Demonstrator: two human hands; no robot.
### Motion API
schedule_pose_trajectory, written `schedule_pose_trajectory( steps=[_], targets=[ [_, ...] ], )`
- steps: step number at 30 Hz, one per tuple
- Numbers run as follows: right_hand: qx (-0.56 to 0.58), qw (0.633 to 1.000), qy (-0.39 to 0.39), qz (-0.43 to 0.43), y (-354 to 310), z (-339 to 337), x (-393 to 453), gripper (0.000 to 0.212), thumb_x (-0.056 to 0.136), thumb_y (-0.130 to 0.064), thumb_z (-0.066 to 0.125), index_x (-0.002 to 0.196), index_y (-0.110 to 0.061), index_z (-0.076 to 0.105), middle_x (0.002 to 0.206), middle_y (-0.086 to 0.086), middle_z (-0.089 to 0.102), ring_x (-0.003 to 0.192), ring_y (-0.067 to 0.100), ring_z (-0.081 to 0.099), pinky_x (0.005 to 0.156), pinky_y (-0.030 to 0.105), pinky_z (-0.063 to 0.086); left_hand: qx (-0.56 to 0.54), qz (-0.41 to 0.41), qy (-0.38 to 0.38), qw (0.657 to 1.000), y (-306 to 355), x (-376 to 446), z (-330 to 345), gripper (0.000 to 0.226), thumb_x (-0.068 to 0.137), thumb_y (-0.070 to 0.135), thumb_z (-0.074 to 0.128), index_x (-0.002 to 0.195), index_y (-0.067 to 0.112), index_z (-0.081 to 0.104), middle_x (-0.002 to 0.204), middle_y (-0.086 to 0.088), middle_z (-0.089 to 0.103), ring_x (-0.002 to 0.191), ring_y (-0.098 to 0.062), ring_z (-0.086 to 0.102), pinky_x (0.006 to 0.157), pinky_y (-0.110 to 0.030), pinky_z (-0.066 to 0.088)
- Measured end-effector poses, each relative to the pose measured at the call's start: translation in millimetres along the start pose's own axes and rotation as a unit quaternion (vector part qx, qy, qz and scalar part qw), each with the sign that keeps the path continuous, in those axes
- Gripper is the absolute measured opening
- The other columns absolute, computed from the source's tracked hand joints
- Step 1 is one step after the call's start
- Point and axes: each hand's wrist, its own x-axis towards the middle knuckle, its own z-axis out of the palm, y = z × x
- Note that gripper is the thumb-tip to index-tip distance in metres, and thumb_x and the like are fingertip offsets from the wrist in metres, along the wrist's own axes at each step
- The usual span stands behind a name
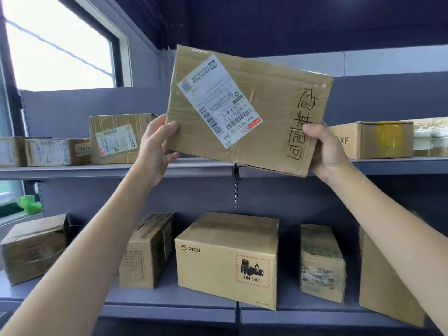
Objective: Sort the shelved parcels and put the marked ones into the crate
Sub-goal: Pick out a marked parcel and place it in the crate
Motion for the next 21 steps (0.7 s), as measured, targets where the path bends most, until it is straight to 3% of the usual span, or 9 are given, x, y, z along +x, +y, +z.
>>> schedule_pose_trajectory(
  steps=[3,6,9,11,13,15,17,19,21],
  targets=[
    [-0.017,0.999,-0.022,0.032,-14.3,-6.3,2.4,0.029,0.065,-0.019,0.051,0.093,-0.020,0.058,0.071,-0.008,0.072,0.066,0.009,0.069,0.058,0.024,0.056,0.023,-0.017,-0.097,0.995,1.4,-6.2,0.7,0.041,0.060,0.035,0.061,0.100,0.031,0.055,0.089,0.015,0.067,0.085,-0.006,0.065,0.072,-0.032,0.057],
    [-0.054,0.996,-0.044,0.050,-26.9,-5.8,1.6,0.027,0.065,-0.021,0.050,0.091,-0.020,0.058,0.067,-0.009,0.072,0.062,0.007,0.068,0.053,0.021,0.054,-0.008,-0.023,-0.134,0.991,1.4,-13.4,5.9,0.040,0.063,0.033,0.061,0.102,0.026,0.053,0.087,0.012,0.070,0.083,-0.008,0.066,0.062,-0.026,0.057],
    [-0.088,0.993,-0.063,0.043,-34.0,-2.0,-0.7,0.014,0.071,-0.022,0.052,0.085,-0.024,0.056,0.064,-0.012,0.071,0.060,0.003,0.067,0.051,0.018,0.052,-0.020,-0.022,-0.102,0.994,-1.4,-20.8,11.8,0.027,0.070,0.025,0.053,0.097,0.024,0.053,0.077,0.012,0.071,0.071,-0.006,0.068,0.054,-0.022,0.055],
    [-0.094,0.993,-0.058,0.047,-32.2,-1.3,-1.8,0.005,0.086,-0.025,0.052,0.086,-0.025,0.056,0.067,-0.013,0.072,0.064,0.003,0.068,0.055,0.020,0.054,-0.018,-0.002,-0.057,0.998,-4.6,-25.2,15.8,0.022,0.070,0.026,0.052,0.093,0.024,0.055,0.071,0.013,0.071,0.065,-0.003,0.067,0.054,-0.021,0.054],
    [-0.066,0.996,-0.045,0.049,-26.4,-2.0,-4.4,0.014,0.088,-0.036,0.050,0.091,-0.025,0.060,0.076,-0.012,0.073,0.072,0.004,0.069,0.063,0.025,0.055,-0.023,0.015,-0.006,1.000,-7.9,-28.9,20.1,0.029,0.063,0.031,0.062,0.091,0.024,0.057,0.074,0.012,0.071,0.067,-0.004,0.067,0.059,-0.023,0.054],
    [-0.016,0.999,-0.019,0.046,-15.2,-3.4,-7.6,0.045,0.061,-0.055,0.074,0.095,-0.028,0.063,0.090,-0.011,0.072,0.089,0.008,0.066,0.082,0.031,0.052,-0.050,0.011,0.039,0.998,-12.0,-30.7,23.5,0.051,0.053,0.042,0.065,0.099,0.021,0.058,0.087,0.007,0.069,0.077,-0.009,0.066,0.060,-0.025,0.054],
    [0.036,0.997,0.011,0.073,-2.3,-3.3,-13.3,0.088,0.025,-0.058,0.087,0.103,-0.028,0.058,0.113,-0.003,0.066,0.111,0.014,0.056,0.102,0.038,0.038,-0.087,-0.006,0.068,0.994,-15.0,-33.1,30.0,0.078,0.052,0.050,0.063,0.120,0.013,0.051,0.106,-0.002,0.063,0.092,-0.019,0.063,0.059,-0.027,0.053],
    [0.056,0.993,0.000,0.102,9.7,5.5,-21.2,0.122,0.018,-0.057,0.088,0.126,-0.022,0.044,0.142,0.013,0.044,0.133,0.025,0.039,0.105,0.043,0.032,-0.117,-0.021,0.072,0.990,-16.9,-37.9,39.5,0.091,0.055,0.053,0.062,0.133,0.012,0.041,0.120,-0.008,0.056,0.104,-0.026,0.057,0.056,-0.028,0.051],
    [0.047,0.992,-0.040,0.114,18.0,22.7,-27.7,0.138,0.021,-0.059,0.087,0.140,-0.022,0.028,0.144,0.012,0.041,0.136,0.028,0.033,0.105,0.046,0.032,-0.151,-0.039,0.059,0.986,-18.7,-43.8,53.5,0.095,0.056,0.055,0.061,0.136,0.011,0.036,0.127,-0.013,0.052,0.110,-0.029,0.053,0.054,-0.028,0.051]
  ],
)
